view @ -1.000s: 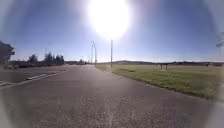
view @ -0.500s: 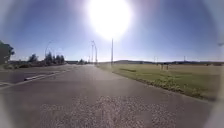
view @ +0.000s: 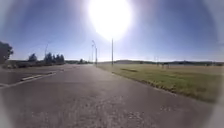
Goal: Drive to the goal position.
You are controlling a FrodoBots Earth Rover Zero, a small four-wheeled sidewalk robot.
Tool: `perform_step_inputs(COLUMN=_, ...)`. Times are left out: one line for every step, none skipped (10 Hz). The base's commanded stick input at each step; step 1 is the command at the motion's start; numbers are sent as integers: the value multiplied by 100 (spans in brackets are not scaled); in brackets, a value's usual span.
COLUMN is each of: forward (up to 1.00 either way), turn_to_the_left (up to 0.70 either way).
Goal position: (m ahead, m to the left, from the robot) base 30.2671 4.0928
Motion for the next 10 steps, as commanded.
perform_step_inputs(forward=70, turn_to_the_left=0)
perform_step_inputs(forward=70, turn_to_the_left=0)
perform_step_inputs(forward=70, turn_to_the_left=0)
perform_step_inputs(forward=70, turn_to_the_left=5)
perform_step_inputs(forward=70, turn_to_the_left=11)
perform_step_inputs(forward=70, turn_to_the_left=22)
perform_step_inputs(forward=70, turn_to_the_left=5)
perform_step_inputs(forward=70, turn_to_the_left=0)
perform_step_inputs(forward=70, turn_to_the_left=0)
perform_step_inputs(forward=70, turn_to_the_left=0)
